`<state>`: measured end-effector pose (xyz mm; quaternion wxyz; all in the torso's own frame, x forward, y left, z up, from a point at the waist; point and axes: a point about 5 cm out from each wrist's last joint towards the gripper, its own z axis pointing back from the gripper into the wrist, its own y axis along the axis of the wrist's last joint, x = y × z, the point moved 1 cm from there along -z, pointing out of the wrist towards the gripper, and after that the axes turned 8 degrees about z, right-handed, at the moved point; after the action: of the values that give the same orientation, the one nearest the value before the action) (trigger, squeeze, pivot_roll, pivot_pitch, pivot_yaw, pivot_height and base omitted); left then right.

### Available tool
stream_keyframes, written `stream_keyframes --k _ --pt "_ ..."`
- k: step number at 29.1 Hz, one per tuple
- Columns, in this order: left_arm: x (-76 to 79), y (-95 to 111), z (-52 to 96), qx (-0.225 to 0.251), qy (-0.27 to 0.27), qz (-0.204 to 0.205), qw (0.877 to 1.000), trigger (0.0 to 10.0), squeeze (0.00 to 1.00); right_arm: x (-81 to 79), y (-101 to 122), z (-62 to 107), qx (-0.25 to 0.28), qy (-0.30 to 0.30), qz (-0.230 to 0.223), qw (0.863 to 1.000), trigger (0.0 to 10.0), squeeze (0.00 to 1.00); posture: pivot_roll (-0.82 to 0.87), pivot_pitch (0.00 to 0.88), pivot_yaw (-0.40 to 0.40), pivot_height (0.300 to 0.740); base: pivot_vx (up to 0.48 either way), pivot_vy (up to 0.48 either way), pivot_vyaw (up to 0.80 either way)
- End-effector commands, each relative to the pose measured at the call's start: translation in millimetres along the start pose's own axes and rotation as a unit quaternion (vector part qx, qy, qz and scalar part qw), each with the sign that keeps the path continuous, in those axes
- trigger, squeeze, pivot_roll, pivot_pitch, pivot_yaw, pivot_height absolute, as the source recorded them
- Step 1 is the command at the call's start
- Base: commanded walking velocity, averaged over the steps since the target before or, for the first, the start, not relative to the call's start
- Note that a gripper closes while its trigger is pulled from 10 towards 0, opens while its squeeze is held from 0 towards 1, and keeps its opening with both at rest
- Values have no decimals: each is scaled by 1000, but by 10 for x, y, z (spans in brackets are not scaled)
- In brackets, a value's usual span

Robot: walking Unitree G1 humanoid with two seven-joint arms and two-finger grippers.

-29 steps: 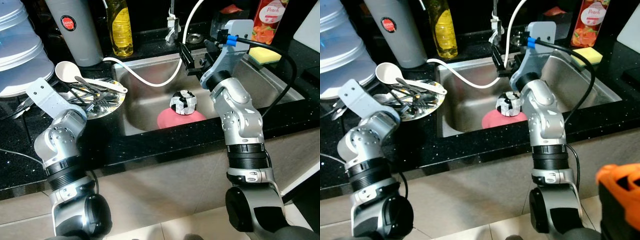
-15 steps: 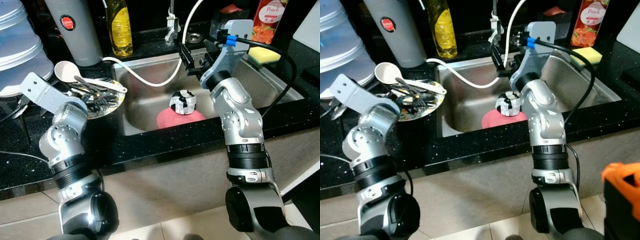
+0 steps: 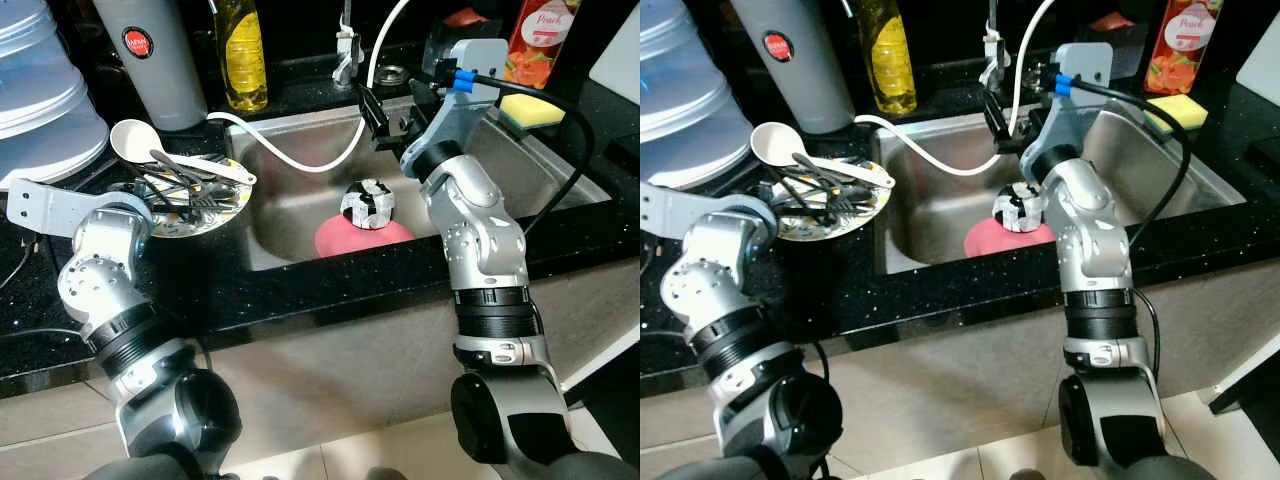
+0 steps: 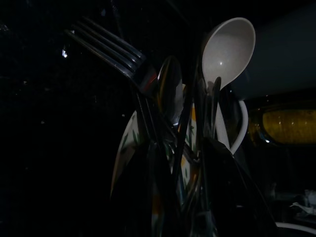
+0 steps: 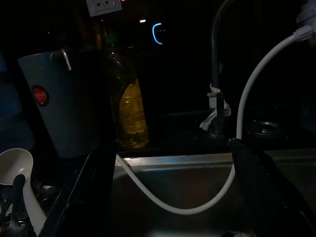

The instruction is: Kitchen organization

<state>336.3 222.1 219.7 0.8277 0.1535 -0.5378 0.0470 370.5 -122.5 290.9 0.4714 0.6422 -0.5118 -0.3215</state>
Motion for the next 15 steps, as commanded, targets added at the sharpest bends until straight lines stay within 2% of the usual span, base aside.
stream_keyframes --k 1,5,9,15 --pt "-68 -396 51 -63 21 32 997 10000 0 -60 21 -20 1 12 -5 1000 10000 0 -94 36 64 740 0 0 0" --pt "-180 -421 19 -70 56 41 995 10000 0 -68 21 -25 2 14 -5 1000 10000 0 -94 32 62 740 0 0 0" --pt "-223 -408 -27 -71 66 47 994 10000 0 -73 19 -28 2 15 -5 1000 10000 0 -94 27 63 740 0 0 0" --pt "-363 -409 -175 -77 96 43 992 10000 0 -76 35 -36 4 17 -4 1000 10000 0 -102 19 62 740 0 0 0"
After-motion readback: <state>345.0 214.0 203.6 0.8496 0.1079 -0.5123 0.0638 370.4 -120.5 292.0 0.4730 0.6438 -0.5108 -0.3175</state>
